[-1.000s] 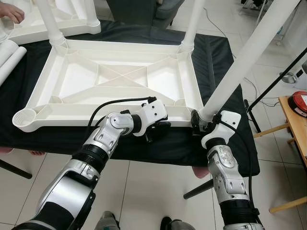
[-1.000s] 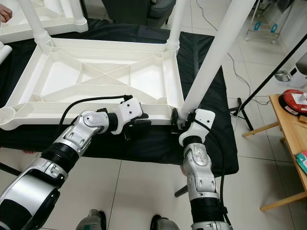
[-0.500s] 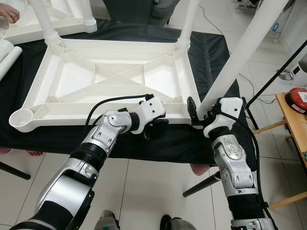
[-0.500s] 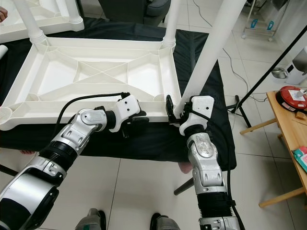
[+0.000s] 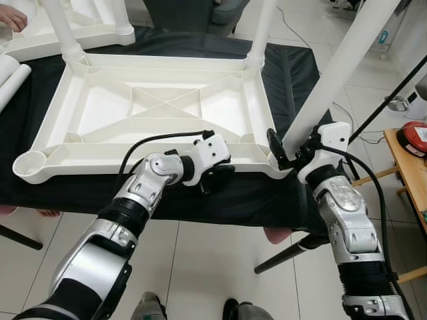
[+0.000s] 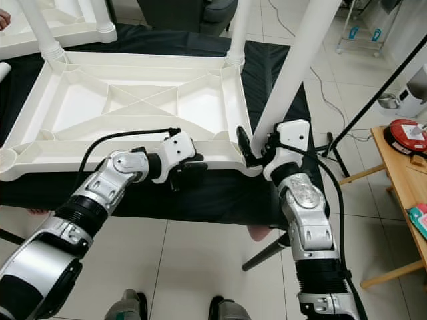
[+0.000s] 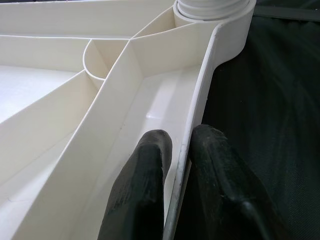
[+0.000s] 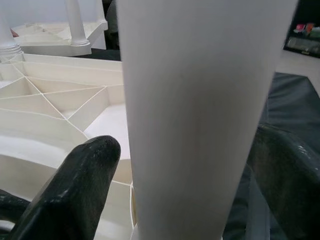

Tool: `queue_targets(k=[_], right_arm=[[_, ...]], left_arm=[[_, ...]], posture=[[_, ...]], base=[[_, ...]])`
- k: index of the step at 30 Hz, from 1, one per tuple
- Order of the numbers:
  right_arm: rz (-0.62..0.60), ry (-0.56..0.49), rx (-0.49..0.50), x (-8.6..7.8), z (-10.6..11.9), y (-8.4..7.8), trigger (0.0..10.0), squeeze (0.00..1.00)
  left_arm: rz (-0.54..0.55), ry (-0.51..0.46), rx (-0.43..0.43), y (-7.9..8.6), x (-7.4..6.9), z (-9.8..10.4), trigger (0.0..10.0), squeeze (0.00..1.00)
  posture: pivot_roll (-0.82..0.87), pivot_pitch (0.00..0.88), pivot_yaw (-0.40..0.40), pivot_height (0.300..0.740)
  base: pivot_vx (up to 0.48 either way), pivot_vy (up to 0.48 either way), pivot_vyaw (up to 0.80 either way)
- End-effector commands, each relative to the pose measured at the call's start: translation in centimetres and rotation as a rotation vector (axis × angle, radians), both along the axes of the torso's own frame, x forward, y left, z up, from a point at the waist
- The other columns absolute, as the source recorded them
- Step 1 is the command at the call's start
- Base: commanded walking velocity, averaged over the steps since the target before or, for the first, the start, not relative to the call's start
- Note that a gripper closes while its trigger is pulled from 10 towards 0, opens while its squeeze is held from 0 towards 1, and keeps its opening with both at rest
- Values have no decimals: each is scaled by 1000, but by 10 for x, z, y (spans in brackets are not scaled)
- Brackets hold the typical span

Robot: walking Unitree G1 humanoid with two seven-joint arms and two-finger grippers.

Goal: Building children table

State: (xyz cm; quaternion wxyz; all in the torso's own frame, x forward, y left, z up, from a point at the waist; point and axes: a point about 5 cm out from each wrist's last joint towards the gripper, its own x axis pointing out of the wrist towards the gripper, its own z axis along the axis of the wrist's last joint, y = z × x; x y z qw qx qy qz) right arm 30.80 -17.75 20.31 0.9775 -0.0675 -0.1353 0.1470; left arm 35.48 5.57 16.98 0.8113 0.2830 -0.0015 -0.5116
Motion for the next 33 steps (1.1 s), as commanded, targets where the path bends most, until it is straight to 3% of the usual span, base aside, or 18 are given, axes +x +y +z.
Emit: queue_targets(k=[1,10,22,23,24,25,26,27,33], right_arm=[[43,54,6,1,-7,-3,10000,0],[248,109,-111,4,-7,1,10000,0],[288,149,-174,23,-4,-9,10000,0],[290,156,-179,24,-5,-9,9216,0],[290,156,-179,24,-5,-9,9216,0],[299,161,-180,25,-6,-8,7647,0],[305,165,-180,26,-6,-8,5373,0],[313,167,-176,27,-7,-8,0,0],[333,170,-155,26,-9,-5,0,0]], left_arm=[[56,26,19,6,2,-11,10000,0],[49,26,22,6,1,-11,10000,0],[47,27,26,8,1,-11,10000,0],[47,27,26,8,1,-11,10000,0],[47,27,26,8,1,-11,10000,0],[46,27,27,8,1,-11,10000,0],[46,27,27,8,1,-11,10000,0],[47,27,28,8,1,-11,10000,0],[47,27,27,8,0,-11,10000,0]], posture=[[140,154,-10,740],[144,153,-8,740],[155,151,-6,740],[156,152,-6,740],[156,152,-6,740],[156,152,-6,740],[156,152,-6,740],[156,152,-6,740],[156,152,-6,740]], base=[[0,0,0],[0,0,0],[0,0,0],[0,0,0],[0,0,0],[0,0,0],[0,0,0],[0,0,0],[0,0,0]])
